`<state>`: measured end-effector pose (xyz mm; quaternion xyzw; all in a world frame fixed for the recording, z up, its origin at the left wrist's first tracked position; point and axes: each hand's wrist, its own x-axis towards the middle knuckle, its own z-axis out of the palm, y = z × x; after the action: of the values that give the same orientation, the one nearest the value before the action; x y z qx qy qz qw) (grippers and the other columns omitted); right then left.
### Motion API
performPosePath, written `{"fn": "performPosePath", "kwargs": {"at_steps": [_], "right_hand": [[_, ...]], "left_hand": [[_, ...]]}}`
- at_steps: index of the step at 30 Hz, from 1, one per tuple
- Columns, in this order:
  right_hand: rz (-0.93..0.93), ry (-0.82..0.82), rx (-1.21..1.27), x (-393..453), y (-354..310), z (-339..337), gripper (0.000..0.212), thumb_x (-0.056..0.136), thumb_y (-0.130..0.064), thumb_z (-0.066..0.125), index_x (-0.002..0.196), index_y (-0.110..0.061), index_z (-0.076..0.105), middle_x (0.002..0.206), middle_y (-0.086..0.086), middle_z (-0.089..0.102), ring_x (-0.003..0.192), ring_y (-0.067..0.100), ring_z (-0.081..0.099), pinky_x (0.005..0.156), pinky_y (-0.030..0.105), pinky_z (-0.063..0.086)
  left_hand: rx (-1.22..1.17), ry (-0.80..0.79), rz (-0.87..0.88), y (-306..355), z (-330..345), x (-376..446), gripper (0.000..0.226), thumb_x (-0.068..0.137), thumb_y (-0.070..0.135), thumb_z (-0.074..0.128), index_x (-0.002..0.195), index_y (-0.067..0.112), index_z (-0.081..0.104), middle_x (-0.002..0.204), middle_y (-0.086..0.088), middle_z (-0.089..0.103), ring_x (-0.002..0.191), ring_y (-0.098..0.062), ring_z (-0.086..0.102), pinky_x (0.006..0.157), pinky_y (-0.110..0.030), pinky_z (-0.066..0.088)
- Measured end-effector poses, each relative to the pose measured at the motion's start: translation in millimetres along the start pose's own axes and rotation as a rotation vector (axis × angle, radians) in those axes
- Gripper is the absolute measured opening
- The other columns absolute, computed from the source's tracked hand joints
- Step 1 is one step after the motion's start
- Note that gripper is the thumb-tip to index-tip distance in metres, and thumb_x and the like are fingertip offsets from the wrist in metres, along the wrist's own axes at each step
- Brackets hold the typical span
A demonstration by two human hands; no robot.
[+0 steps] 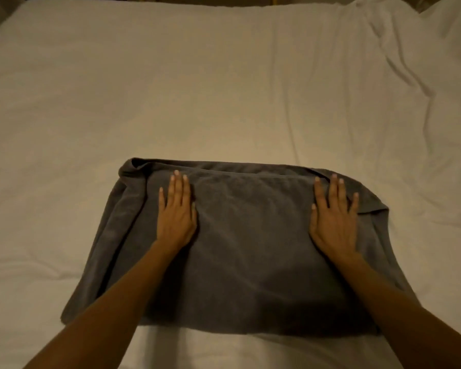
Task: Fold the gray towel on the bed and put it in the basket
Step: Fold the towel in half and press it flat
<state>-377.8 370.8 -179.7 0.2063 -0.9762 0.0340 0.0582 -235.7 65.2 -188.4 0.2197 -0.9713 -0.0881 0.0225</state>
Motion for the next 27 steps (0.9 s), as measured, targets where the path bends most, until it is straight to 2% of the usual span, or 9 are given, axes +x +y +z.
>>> {"fn": "performPosePath", "kwargs": {"at_steps": [2,6,12,16,20,23,25,27], "right_hand": [[0.018,-0.066,0.024,-9.5,-3.8,12.6,0.058,0.096,-0.041,0.016,0.15,-0.022,0.009,0.158,0.013,0.007,0.145,0.027,0.005,0.114,0.049,-0.003],[0.072,-0.144,0.088,-8.7,6.4,35.4,0.06,0.093,-0.05,0.007,0.15,-0.03,0.002,0.158,0.011,0.007,0.145,0.025,0.005,0.116,0.048,0.001],[0.084,-0.168,0.107,0.0,6.2,56.8,0.058,0.094,-0.048,0.01,0.149,-0.033,0.0,0.158,0.01,0.008,0.145,0.026,0.006,0.115,0.048,0.0],[0.069,-0.164,0.115,-4.7,8.5,52.9,0.057,0.095,-0.046,0.012,0.149,-0.032,-0.001,0.158,0.011,0.006,0.145,0.026,0.006,0.115,0.049,0.001],[0.072,-0.207,0.106,-28.8,6.8,42.6,0.058,0.095,-0.044,0.01,0.15,-0.029,-0.001,0.158,0.011,0.0,0.145,0.028,0.004,0.116,0.05,0.004],[0.052,-0.244,0.1,-72.2,3.7,33.5,0.059,0.094,-0.045,0.009,0.15,-0.027,0.006,0.158,0.01,0.002,0.145,0.028,0.006,0.116,0.048,0.005],[0.023,-0.253,0.118,-106.1,3.0,26.2,0.059,0.095,-0.046,0.012,0.15,-0.023,0.017,0.157,0.011,0.011,0.144,0.029,0.012,0.115,0.047,0.008],[-0.023,-0.277,0.132,-144.4,4.0,18.1,0.061,0.096,-0.05,0.012,0.149,-0.022,0.02,0.156,0.01,0.016,0.144,0.027,0.014,0.116,0.044,0.009]], "left_hand": [[0.0,-0.074,0.051,6.2,18.8,-9.9,0.069,0.091,0.048,0.004,0.151,0.015,0.001,0.159,-0.009,-0.004,0.146,-0.021,-0.007,0.117,-0.044,-0.006],[-0.042,-0.129,0.011,-3.6,41.8,-8.9,0.068,0.089,0.057,0.001,0.15,0.028,-0.005,0.159,-0.001,-0.009,0.144,-0.012,-0.013,0.117,-0.041,-0.008],[-0.028,-0.099,0.003,-3.7,55.9,-2.8,0.065,0.092,0.055,0.004,0.15,0.029,-0.005,0.159,0.0,-0.008,0.145,-0.014,-0.01,0.116,-0.04,-0.008],[-0.021,-0.146,-0.003,-1.9,50.1,-4.2,0.067,0.09,0.057,0.001,0.15,0.028,-0.008,0.159,-0.001,-0.011,0.146,-0.016,-0.009,0.116,-0.041,-0.009],[-0.022,-0.227,-0.038,4.2,36.9,-21.6,0.064,0.098,0.052,0.015,0.149,0.024,-0.01,0.159,-0.004,-0.014,0.146,-0.018,-0.012,0.116,-0.04,-0.01],[-0.066,-0.262,-0.017,3.1,27.6,-65.6,0.071,0.091,0.062,0.008,0.149,0.024,-0.009,0.158,-0.003,-0.013,0.145,-0.016,-0.012,0.115,-0.038,-0.01],[-0.087,-0.273,0.011,-2.2,22.6,-103.2,0.078,0.085,0.068,0.0,0.149,0.024,-0.006,0.158,-0.002,-0.009,0.146,-0.016,-0.009,0.116,-0.035,-0.01],[-0.08,-0.282,0.057,-10.4,16.9,-143.3,0.078,0.085,0.069,0.0,0.15,0.025,-0.004,0.158,0.001,-0.008,0.146,-0.014,-0.007,0.118,-0.033,-0.011]]}}
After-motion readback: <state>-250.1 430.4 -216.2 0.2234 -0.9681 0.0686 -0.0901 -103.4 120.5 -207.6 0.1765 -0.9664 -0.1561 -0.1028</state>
